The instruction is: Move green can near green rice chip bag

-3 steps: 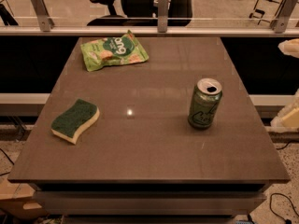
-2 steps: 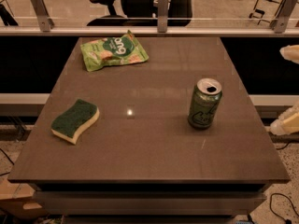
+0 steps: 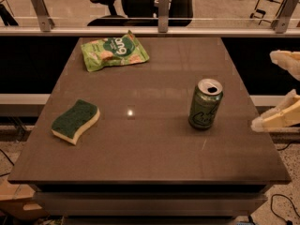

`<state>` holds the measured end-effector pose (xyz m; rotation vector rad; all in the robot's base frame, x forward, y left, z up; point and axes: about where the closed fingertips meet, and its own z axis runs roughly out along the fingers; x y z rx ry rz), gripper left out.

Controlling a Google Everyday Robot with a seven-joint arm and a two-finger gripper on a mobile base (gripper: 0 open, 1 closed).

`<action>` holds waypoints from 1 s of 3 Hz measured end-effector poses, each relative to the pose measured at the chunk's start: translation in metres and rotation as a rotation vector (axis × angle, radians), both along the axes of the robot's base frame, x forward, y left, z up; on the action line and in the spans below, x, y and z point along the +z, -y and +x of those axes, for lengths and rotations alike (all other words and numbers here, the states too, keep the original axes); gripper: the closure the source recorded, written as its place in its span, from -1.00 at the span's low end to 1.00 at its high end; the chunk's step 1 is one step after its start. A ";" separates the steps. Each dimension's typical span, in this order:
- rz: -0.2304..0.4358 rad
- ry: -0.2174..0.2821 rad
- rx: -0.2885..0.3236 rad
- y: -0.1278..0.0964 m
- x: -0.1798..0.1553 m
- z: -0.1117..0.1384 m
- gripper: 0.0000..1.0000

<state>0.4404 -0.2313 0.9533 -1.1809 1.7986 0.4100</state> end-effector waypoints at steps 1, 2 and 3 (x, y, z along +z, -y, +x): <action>0.073 0.017 -0.001 -0.012 -0.008 0.008 -1.00; 0.132 0.014 0.014 -0.026 -0.017 0.013 -1.00; 0.183 0.005 0.029 -0.041 -0.026 0.011 -1.00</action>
Offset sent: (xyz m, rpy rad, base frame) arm 0.0189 0.0376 -0.0314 0.2097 -0.0051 0.0220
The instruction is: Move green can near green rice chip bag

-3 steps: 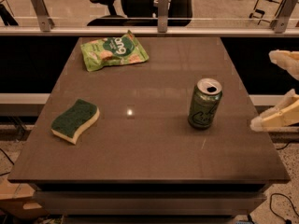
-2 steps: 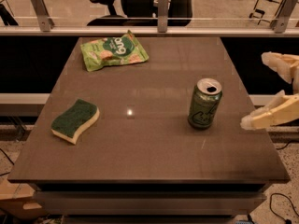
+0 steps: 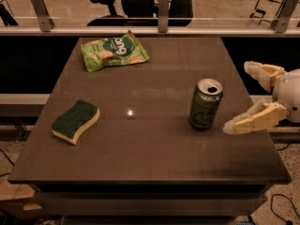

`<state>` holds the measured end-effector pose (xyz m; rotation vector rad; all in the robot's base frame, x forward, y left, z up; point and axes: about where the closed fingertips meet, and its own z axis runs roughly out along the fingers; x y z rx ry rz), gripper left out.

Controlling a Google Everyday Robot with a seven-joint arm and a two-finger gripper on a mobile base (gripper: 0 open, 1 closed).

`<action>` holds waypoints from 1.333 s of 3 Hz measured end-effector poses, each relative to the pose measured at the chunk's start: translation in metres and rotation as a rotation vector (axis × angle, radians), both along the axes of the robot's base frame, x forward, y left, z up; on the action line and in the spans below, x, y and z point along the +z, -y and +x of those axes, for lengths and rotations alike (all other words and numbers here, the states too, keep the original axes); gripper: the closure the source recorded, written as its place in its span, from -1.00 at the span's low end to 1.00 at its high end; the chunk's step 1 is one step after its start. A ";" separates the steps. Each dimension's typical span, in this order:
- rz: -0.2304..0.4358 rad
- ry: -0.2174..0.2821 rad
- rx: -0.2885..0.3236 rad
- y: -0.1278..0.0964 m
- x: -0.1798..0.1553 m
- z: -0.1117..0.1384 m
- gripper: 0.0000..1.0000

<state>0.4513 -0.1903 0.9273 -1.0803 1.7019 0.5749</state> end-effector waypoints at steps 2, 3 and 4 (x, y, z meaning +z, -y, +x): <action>0.113 0.005 0.041 -0.034 -0.019 0.001 -1.00; 0.111 0.020 0.040 -0.043 -0.019 0.012 -1.00; 0.094 0.042 0.036 -0.045 -0.014 0.025 -1.00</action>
Offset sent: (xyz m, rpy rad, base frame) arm 0.0062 0.0476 -0.0329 0.1779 -0.0051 0.0521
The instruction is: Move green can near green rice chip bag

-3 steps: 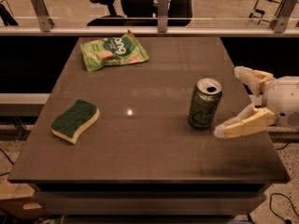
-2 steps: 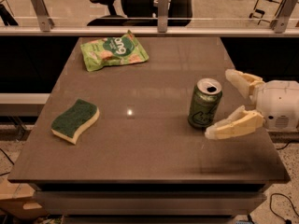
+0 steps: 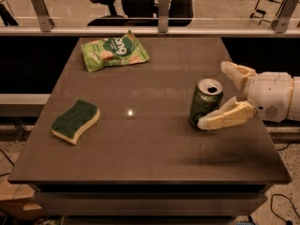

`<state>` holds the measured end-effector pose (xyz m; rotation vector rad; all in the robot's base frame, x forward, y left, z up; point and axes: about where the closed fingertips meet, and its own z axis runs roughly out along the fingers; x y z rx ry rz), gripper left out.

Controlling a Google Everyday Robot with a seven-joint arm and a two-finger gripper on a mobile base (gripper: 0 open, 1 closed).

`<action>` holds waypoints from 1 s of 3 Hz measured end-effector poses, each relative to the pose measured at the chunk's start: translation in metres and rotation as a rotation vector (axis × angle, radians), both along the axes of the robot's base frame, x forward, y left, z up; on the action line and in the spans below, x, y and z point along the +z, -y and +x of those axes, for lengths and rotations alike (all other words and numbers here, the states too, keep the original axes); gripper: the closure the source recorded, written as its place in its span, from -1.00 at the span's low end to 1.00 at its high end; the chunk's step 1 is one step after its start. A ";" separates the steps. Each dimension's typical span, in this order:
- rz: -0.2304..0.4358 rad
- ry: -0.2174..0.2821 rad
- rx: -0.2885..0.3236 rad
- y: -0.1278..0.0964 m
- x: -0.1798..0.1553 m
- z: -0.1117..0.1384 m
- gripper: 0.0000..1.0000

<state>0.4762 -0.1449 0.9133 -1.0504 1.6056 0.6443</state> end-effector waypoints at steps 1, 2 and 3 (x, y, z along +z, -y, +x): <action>-0.001 0.006 0.014 -0.006 0.000 0.009 -1.00; 0.021 0.005 0.041 -0.015 -0.005 0.015 -1.00; 0.035 0.004 0.061 -0.021 -0.008 0.019 -1.00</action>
Offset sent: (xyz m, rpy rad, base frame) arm 0.0220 0.0192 -0.0119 0.0483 -0.0003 0.0639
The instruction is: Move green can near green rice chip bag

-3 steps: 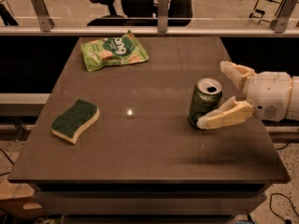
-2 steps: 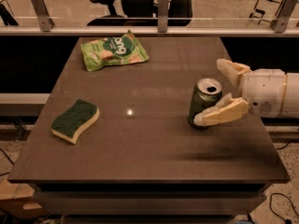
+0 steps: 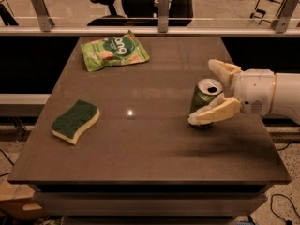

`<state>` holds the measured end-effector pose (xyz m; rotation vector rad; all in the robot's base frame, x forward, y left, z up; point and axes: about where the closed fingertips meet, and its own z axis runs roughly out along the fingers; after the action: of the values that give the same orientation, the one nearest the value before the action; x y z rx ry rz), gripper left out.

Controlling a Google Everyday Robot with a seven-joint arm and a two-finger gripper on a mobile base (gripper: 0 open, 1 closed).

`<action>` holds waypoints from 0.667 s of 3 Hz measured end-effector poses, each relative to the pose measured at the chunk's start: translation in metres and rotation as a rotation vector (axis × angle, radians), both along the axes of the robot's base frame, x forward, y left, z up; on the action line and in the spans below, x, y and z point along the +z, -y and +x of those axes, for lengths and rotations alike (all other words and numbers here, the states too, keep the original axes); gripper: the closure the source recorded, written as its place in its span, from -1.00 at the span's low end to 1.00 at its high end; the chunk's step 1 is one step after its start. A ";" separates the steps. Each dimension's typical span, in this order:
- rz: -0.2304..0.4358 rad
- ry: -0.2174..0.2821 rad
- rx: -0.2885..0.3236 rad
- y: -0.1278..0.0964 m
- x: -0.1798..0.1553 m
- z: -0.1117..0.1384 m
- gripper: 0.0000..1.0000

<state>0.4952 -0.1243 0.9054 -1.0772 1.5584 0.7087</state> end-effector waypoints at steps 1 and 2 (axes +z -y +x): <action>-0.002 0.001 0.003 -0.002 0.001 -0.001 -0.65; -0.002 0.003 0.008 -0.005 0.002 -0.001 -0.19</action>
Offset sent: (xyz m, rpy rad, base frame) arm -0.0004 0.0018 0.0008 -0.0013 -0.0009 0.0026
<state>0.4945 -0.1196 0.9072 -1.0859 1.5540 0.7107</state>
